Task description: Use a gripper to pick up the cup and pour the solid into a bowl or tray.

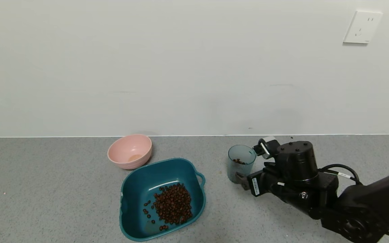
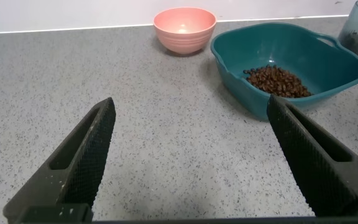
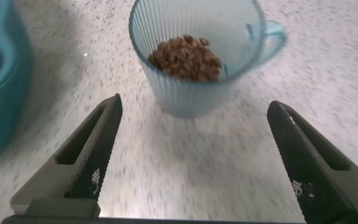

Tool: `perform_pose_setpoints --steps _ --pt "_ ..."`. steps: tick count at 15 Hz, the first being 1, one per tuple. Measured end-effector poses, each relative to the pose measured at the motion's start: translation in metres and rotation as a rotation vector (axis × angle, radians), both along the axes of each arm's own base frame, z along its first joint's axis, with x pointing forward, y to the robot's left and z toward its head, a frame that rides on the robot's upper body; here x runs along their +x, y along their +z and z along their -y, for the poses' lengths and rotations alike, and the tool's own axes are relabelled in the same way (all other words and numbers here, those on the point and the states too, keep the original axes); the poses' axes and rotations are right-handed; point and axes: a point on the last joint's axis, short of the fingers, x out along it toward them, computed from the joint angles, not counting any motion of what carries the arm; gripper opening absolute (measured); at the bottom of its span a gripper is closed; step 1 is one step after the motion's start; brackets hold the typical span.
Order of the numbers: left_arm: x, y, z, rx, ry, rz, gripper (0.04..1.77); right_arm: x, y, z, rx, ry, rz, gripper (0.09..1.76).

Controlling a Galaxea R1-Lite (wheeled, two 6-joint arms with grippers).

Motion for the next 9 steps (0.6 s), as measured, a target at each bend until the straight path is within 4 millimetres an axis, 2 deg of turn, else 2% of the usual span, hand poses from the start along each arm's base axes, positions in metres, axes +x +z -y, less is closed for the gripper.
perform_pose_setpoints --steps 4,9 --pt "0.000 0.000 0.000 0.000 0.000 0.000 1.75 -0.039 0.041 0.028 -0.020 0.015 -0.044 1.70" --pt "0.000 0.000 0.000 0.000 0.000 0.000 1.75 -0.109 0.078 0.074 -0.078 0.017 -0.122 1.70"
